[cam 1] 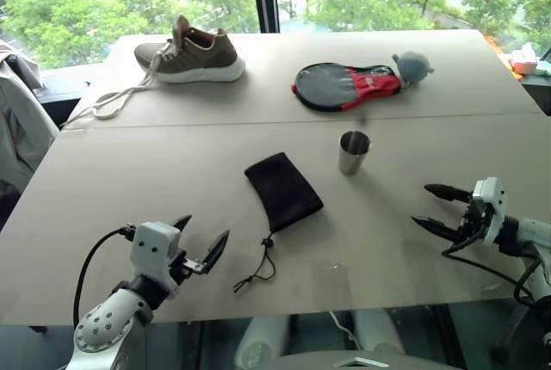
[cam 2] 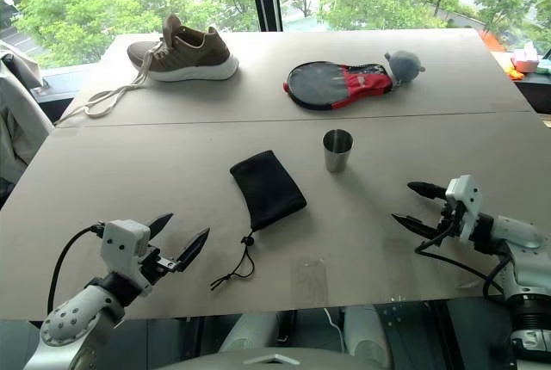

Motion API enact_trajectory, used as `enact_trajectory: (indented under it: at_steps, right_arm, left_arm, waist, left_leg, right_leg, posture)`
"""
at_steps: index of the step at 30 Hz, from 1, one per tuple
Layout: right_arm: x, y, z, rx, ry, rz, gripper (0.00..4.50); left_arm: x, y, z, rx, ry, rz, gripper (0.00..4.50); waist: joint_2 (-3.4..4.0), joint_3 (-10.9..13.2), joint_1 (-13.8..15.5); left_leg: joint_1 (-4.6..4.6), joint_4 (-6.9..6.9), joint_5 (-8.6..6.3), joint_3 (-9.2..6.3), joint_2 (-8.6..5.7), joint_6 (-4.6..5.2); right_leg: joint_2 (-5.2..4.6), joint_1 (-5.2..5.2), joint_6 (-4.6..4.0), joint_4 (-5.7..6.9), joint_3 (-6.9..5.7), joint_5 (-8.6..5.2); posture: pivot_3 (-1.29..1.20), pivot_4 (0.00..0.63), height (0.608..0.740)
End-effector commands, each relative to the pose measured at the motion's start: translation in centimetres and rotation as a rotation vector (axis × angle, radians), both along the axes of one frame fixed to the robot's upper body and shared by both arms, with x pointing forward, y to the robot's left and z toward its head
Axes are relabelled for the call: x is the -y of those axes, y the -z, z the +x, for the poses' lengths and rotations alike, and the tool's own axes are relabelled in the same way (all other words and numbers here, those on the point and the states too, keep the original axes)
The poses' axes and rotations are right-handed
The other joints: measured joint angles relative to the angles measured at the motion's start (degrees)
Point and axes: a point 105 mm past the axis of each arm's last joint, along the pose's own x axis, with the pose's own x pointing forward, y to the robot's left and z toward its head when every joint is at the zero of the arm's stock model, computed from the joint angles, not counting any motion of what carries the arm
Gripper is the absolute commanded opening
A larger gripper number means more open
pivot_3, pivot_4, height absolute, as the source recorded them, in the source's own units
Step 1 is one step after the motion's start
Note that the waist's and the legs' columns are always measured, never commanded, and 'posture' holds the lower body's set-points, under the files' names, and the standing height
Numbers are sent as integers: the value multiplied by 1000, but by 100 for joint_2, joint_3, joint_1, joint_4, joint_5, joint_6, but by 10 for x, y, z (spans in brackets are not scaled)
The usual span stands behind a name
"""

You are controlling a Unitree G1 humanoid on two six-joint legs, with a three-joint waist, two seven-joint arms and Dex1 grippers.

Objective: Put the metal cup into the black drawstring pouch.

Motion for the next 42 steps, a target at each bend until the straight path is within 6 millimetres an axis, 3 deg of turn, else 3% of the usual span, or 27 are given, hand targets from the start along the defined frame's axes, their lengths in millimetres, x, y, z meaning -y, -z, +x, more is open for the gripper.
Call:
enact_trajectory:
  at_steps: [1, 23, 27, 32, 36, 42]
  right_arm:
    - [2, -14, 0, 59, -12, -6, 4468]
    - [-3, -10, -2, 63, -18, 17, 4468]
    - [-7, -12, -8, 83, -39, 50, 4468]
    - [-15, -40, -37, 205, -165, 262, 4468]
    - [-21, -30, -50, 142, -207, 208, 4468]
    - [-42, -38, -59, 119, -240, 192, 4468]
  left_arm:
    - [1, -9, -1, 40, 17, 22, 4500]
    - [8, -12, -1, 43, 72, 25, 4500]
    - [28, -18, 1, 54, 136, 28, 4500]
    - [63, -25, -10, 35, 278, 47, 4500]
    - [72, -25, -9, 34, 302, 114, 4500]
    - [94, -16, 8, 83, 311, 247, 4500]
  waist:
    - [0, 0, 1]
    - [0, 0, 0]
    - [0, 0, 7]
    - [3, 2, 4]
    - [4, 3, 3]
    - [9, 2, 8]
  left_leg:
    - [0, 0, 0, 0, 0, 0]
    - [0, 0, 0, 0, 0, 0]
    - [0, 0, 0, 0, 0, 0]
    - [-4, -1, 0, -6, 0, 1]
    - [-1, -1, -7, 0, 0, -6]
    - [2, 0, -16, 0, 2, -22]
  right_leg:
    - [0, 0, 0, 0, 0, 0]
    - [0, 0, 1, 0, 0, -1]
    - [0, 0, 1, 0, 0, -1]
    - [-1, 0, -1, -1, -4, 1]
    - [-5, 1, 19, -1, 2, -12]
    - [-4, 1, 22, 2, -6, -13]
  posture:
    - [0, 150, 736]
    - [0, 150, 736]
    - [0, 150, 736]
    - [0, 150, 736]
    - [0, 150, 736]
    - [0, 150, 736]
